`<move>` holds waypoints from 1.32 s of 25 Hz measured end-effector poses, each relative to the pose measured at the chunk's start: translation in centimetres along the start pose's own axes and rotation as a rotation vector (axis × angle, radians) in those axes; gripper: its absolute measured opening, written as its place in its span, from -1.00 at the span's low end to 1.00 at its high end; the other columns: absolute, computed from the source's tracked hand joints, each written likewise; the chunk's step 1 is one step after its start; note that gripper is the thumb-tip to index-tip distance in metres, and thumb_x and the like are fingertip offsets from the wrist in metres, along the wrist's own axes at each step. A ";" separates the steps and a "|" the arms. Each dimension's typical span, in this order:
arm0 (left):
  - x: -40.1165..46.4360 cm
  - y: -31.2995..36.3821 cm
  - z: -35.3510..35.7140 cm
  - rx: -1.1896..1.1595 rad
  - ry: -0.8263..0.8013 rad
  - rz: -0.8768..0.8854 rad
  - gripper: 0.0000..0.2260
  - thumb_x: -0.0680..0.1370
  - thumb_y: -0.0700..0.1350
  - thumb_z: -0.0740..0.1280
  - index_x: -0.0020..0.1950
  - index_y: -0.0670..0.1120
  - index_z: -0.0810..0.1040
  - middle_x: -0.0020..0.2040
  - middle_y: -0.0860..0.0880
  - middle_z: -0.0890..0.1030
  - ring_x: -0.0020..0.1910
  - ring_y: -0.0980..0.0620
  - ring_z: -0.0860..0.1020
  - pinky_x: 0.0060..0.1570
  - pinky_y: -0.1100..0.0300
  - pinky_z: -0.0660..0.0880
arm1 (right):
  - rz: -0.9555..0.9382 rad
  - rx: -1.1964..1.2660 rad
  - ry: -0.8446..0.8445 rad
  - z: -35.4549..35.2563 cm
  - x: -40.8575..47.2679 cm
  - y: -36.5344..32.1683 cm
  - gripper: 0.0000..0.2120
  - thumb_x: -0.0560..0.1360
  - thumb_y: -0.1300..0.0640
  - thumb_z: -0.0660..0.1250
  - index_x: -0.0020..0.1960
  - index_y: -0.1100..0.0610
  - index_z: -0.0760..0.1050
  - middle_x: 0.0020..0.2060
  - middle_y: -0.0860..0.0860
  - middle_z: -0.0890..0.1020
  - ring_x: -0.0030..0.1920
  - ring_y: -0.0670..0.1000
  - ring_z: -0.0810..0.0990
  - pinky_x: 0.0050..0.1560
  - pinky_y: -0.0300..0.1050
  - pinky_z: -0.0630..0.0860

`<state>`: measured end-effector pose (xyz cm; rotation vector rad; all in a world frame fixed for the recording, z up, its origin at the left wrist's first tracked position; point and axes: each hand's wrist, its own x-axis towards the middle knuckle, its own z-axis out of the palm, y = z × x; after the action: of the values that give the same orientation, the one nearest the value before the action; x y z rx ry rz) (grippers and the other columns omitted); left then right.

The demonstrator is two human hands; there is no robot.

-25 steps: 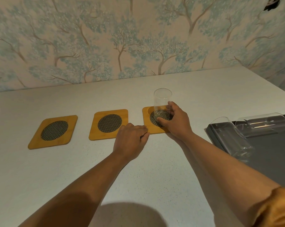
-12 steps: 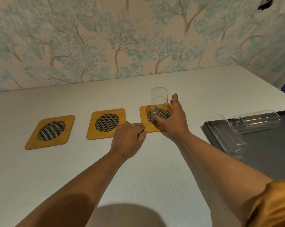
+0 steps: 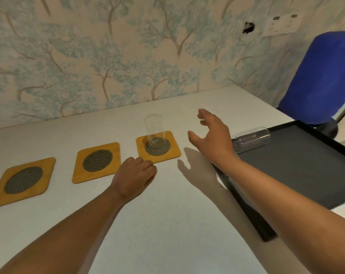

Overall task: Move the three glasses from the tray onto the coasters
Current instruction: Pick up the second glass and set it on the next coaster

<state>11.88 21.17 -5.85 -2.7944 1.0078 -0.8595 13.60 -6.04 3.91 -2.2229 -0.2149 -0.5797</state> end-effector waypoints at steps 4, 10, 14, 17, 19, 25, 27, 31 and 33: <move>3.5 4.8 -0.5 -0.189 0.007 -0.041 -0.81 0.60 -0.02 0.31 -0.01 -0.09 0.67 -0.08 -0.03 0.68 -0.17 -0.08 0.56 -0.22 0.05 0.41 | 0.202 -0.054 0.013 -6.3 -2.7 3.4 -0.43 0.48 -0.08 0.47 0.43 0.08 0.47 0.23 -0.02 0.65 0.17 -0.03 0.60 0.21 0.06 0.56; 8.7 14.4 0.7 -0.719 -0.271 -0.592 -0.32 0.55 0.27 0.28 0.59 0.01 0.24 0.56 0.02 0.33 0.48 0.00 0.34 0.41 -0.02 0.35 | 0.460 -0.066 -0.231 -8.3 -6.3 7.7 -0.20 0.36 -0.33 0.45 0.46 0.07 0.40 0.23 -0.02 0.60 0.20 0.07 0.60 0.07 -0.07 0.54; 9.5 16.8 1.5 -0.595 -0.227 -0.563 -0.35 0.57 0.29 0.23 0.60 0.08 0.20 0.53 0.05 0.38 0.42 0.00 0.42 0.32 0.11 0.31 | 0.441 -0.045 -0.281 -6.8 -7.5 8.3 -0.40 0.26 -0.40 0.43 0.15 -0.05 0.52 -0.11 -0.17 0.63 -0.07 -0.08 0.64 -0.16 -0.13 0.61; 9.3 17.0 1.8 -0.561 -0.200 -0.553 -0.36 0.57 0.32 0.19 0.59 0.10 0.24 0.50 0.07 0.43 0.37 0.03 0.46 0.29 0.09 0.39 | 0.390 -0.102 -0.268 -6.2 -7.6 8.4 -0.43 0.30 -0.41 0.38 0.11 -0.03 0.51 -0.15 -0.12 0.62 -0.04 -0.02 0.60 -0.11 0.02 0.65; 9.2 17.1 1.9 -0.545 -0.207 -0.542 -0.36 0.57 0.34 0.17 0.59 0.11 0.23 0.52 0.09 0.40 0.40 0.04 0.46 0.33 0.06 0.38 | 0.385 -0.103 -0.247 -6.1 -7.7 8.5 -0.48 0.35 -0.37 0.40 0.09 -0.01 0.51 -0.16 -0.11 0.61 -0.02 0.02 0.59 -0.09 0.06 0.64; 9.2 17.1 1.7 -0.607 -0.213 -0.584 -0.38 0.56 0.35 0.15 0.59 0.17 0.22 0.55 0.13 0.34 0.46 0.03 0.39 0.40 -0.04 0.38 | 0.460 0.019 -0.183 -6.6 -7.6 8.4 -0.58 0.37 -0.20 0.45 0.05 0.06 0.51 -0.16 -0.04 0.61 -0.13 0.00 0.62 -0.14 0.09 0.65; 9.2 17.1 1.5 -0.675 -0.204 -0.618 -0.38 0.55 0.35 0.17 0.58 0.19 0.23 0.55 0.15 0.34 0.47 0.05 0.38 0.37 -0.04 0.42 | 0.498 0.156 -0.095 -7.2 -7.5 8.4 -0.55 0.37 -0.10 0.48 0.16 0.07 0.51 -0.08 -0.06 0.59 -0.07 -0.04 0.61 -0.19 -0.02 0.62; 8.9 17.0 0.9 -0.884 -0.141 -0.681 -0.45 0.56 0.25 0.27 0.54 0.18 0.32 0.51 0.15 0.39 0.45 0.09 0.40 0.29 0.21 0.39 | 0.485 0.466 0.070 -8.7 -7.2 7.2 -0.38 0.41 0.08 0.55 0.42 -0.01 0.42 0.17 -0.10 0.58 0.11 -0.08 0.63 -0.07 -0.14 0.63; 8.7 16.3 0.5 -0.942 -0.123 -0.719 -0.49 0.56 0.23 0.29 0.51 0.17 0.37 0.49 0.14 0.42 0.43 0.12 0.41 0.18 0.40 0.30 | 0.456 0.616 0.124 -9.1 -7.0 5.9 -0.41 0.43 0.14 0.55 0.39 -0.01 0.43 0.19 -0.03 0.60 0.11 -0.02 0.67 0.04 -0.04 0.66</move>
<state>8.27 3.09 -5.70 -4.0640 0.3926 -0.1899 6.40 -16.47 1.77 -1.5593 0.1617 -0.3349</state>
